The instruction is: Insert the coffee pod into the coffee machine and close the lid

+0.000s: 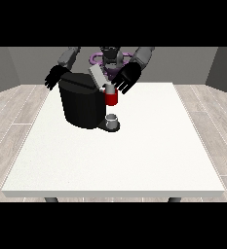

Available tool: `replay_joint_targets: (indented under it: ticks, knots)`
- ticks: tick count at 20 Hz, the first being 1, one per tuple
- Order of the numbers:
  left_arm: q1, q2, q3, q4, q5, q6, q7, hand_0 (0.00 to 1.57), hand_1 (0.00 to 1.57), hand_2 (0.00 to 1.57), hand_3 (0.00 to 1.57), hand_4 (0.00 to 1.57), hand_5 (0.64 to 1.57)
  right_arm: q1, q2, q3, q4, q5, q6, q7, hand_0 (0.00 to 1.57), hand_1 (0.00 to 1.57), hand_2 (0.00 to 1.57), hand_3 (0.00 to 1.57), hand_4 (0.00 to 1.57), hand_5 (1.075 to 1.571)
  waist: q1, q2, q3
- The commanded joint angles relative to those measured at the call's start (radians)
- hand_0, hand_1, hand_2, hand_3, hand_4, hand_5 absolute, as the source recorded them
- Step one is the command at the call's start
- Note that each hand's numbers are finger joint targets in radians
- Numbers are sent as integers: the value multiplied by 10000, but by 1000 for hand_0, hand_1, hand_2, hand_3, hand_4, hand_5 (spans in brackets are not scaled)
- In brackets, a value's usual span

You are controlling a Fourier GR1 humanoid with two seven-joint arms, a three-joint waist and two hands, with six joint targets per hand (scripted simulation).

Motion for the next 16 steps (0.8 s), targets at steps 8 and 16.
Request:
replay_joint_targets:
  ticks: [8, 16]
  knots:
    - [-365, 70, 156, 290, -16, -439, 421, 1161, 1161, 1195, 1058, 457, 1571, -173, -224, -60, -62, -157, 190, 570, 0, 0, 0, 0, 366, 1571, -283, 4, -2]
    - [146, -202, -227, -163, -305, -328, -184, 1066, 1066, 1116, 945, 380, 1571, -54, 29, -490, 662, -262, -120, -569, 0, 0, 0, 0, 431, 1571, 529, -25, 1]
